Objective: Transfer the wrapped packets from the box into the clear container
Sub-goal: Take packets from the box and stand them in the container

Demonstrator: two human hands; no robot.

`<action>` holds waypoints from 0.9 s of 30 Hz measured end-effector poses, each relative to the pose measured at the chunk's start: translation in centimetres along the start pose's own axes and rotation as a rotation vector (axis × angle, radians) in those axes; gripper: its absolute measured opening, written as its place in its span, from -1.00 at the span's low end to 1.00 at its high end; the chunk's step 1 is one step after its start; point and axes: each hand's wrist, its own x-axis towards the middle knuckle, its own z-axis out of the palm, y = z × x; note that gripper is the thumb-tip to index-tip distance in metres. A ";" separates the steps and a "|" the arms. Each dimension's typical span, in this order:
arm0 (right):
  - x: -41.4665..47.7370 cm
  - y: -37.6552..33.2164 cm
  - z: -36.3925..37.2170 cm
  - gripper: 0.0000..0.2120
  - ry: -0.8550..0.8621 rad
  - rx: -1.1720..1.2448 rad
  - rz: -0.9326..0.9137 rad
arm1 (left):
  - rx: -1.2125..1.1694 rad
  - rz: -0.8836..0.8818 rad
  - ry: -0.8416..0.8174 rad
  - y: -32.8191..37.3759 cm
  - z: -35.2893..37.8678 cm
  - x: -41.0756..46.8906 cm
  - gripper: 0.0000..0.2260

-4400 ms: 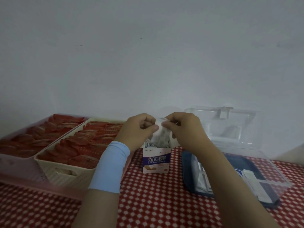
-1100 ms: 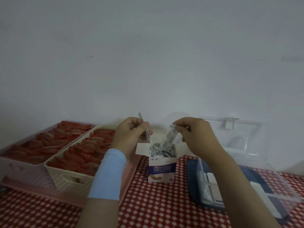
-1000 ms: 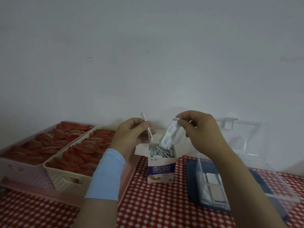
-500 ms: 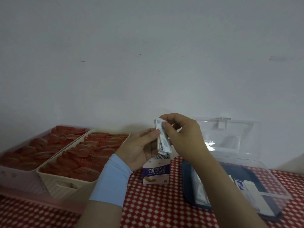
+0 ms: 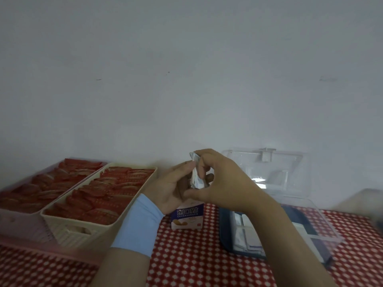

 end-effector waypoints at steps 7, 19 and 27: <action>-2.6 0.1 -3.4 -0.52 0.017 -0.106 0.033 | -0.054 -0.054 -0.099 -1.2 4.1 0.1 -0.76; -7.4 -0.6 -8.6 -0.50 -0.072 -0.136 0.124 | 0.005 -0.119 -0.142 -4.8 9.3 -1.1 -0.67; -8.3 0.1 -12.6 -0.75 -0.034 0.347 0.318 | -0.084 -0.168 -0.141 -5.5 12.5 -1.6 -0.64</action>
